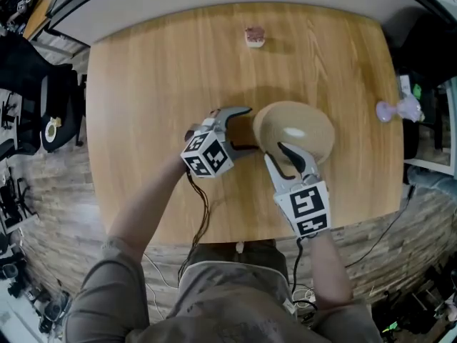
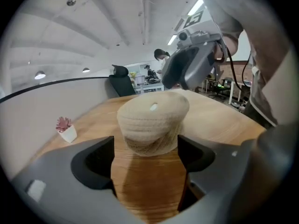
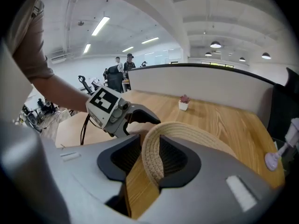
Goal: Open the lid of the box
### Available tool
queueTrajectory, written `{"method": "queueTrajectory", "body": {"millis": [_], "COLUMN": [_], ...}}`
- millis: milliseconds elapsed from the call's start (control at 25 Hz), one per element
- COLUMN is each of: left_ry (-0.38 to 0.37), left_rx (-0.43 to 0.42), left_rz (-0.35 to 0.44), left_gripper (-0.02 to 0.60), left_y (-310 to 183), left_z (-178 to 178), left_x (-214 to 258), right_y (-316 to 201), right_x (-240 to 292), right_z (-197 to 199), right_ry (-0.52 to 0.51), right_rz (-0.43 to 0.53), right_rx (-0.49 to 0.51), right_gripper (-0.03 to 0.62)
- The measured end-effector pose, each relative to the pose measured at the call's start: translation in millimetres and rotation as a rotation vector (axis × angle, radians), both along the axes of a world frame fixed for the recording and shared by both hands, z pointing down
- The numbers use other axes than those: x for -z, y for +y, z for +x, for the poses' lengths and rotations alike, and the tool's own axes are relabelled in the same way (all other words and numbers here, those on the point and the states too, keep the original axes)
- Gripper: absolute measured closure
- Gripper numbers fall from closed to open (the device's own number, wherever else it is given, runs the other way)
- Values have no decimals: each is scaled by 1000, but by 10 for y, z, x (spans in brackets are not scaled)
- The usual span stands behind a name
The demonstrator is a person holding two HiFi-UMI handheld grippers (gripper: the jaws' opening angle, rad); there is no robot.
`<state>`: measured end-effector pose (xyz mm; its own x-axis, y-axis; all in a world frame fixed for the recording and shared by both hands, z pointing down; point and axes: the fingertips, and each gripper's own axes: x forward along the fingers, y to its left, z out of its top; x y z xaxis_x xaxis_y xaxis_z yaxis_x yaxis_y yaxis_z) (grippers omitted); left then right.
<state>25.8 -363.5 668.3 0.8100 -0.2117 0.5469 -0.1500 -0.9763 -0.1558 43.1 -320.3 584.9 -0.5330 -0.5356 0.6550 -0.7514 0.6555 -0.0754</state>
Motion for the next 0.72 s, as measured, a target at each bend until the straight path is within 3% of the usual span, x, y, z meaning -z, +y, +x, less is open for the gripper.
{"method": "queueTrajectory", "body": {"millis": [240,720], "left_ry": [10,31], "left_rx": [-75,-75], "left_rz": [-24,-105], "left_gripper": [161,199], "left_y": [-1,-14], "left_z": [167,209], "left_x": [-104,-124], "right_y": [67,24], "right_x": [-408,-586], "right_z": [7,-2], "right_ry": [175,439], "right_rz": [-91,36], "right_rx": [66,180], "right_gripper": [465,447]}}
